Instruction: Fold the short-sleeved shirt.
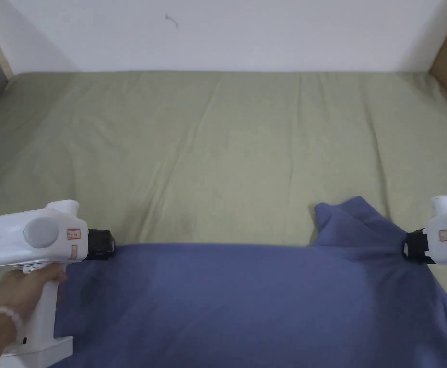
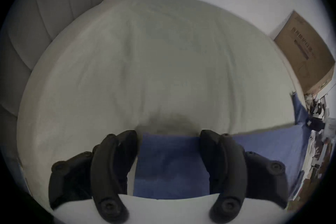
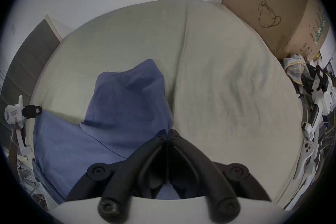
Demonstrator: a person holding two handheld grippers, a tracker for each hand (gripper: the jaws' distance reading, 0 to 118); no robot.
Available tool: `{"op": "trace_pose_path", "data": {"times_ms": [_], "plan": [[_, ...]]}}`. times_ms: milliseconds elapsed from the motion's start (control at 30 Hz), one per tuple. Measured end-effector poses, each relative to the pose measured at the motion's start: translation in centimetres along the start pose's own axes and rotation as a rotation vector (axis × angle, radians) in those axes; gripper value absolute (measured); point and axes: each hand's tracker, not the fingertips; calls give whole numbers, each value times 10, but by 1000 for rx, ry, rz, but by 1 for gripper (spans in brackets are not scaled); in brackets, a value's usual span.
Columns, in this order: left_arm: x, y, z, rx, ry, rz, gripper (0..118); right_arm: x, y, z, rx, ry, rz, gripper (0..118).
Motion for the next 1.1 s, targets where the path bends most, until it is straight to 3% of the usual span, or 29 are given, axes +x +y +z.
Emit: {"op": "trace_pose_path", "data": {"times_ms": [67,100,133,167,233,567,800,1000,1100], "plan": [[2,1,13,35,-22,2,68,-1,-1,0,-3,2,-4,1],[3,3,18,41,-13,-10,56,-1,-1,0,-5,1,-1,1],[2,5,21,48,-11,-17,36,-1,0,0,-5,1,1,1],[-1,1,29,49,-31,-16,1,-1,0,3,-8,3,-1,1],[-1,2,41,16,-87,25,2,-2,0,11,1,10,-17,1],[-7,-35,157,181,-91,-116,2,-1,-27,103,107,30,-9,1],[-36,-119,231,228,-136,-98,2,7,-118,168,130,54,-5,1],[-50,-203,239,142,-113,-167,2,13,-221,176,27,58,-28,1],[-61,-239,224,49,-121,-136,2,18,-261,170,-24,52,-69,1]]}}
